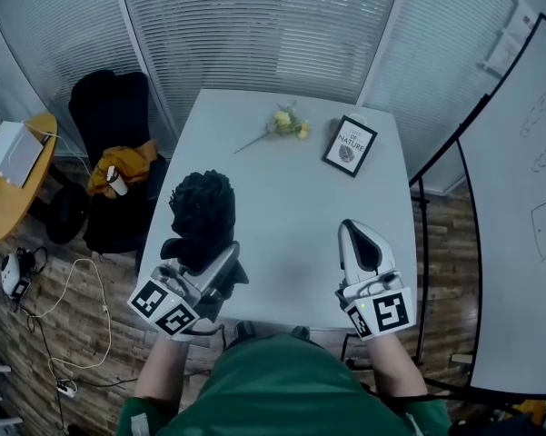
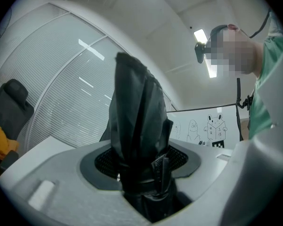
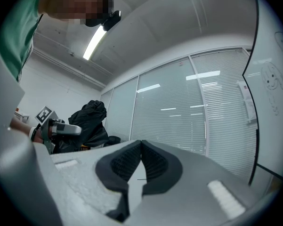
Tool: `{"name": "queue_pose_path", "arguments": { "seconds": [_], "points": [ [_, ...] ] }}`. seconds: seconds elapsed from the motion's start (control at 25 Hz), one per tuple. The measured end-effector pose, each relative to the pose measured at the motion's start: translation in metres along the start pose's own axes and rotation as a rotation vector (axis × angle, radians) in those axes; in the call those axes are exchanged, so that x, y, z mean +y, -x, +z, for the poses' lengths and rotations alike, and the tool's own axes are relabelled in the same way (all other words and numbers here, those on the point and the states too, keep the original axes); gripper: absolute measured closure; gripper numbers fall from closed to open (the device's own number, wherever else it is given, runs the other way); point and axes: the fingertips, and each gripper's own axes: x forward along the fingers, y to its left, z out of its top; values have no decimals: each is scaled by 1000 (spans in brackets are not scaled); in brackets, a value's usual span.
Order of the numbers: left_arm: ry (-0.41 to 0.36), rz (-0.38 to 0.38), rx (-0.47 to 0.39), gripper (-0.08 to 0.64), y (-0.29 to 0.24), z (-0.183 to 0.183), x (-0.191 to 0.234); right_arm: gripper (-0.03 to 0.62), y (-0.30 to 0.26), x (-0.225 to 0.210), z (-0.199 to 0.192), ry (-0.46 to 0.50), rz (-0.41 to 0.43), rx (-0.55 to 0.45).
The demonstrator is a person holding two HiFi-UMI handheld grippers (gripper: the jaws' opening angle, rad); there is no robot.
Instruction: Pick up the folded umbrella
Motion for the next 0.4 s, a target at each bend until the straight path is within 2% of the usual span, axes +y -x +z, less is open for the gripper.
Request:
{"name": "queue_pose_path", "arguments": {
  "seconds": [0.4],
  "points": [
    [4,-13,19,298,8,-3,12,589,-2,11,-1,3,-23,3]
  ]
}}
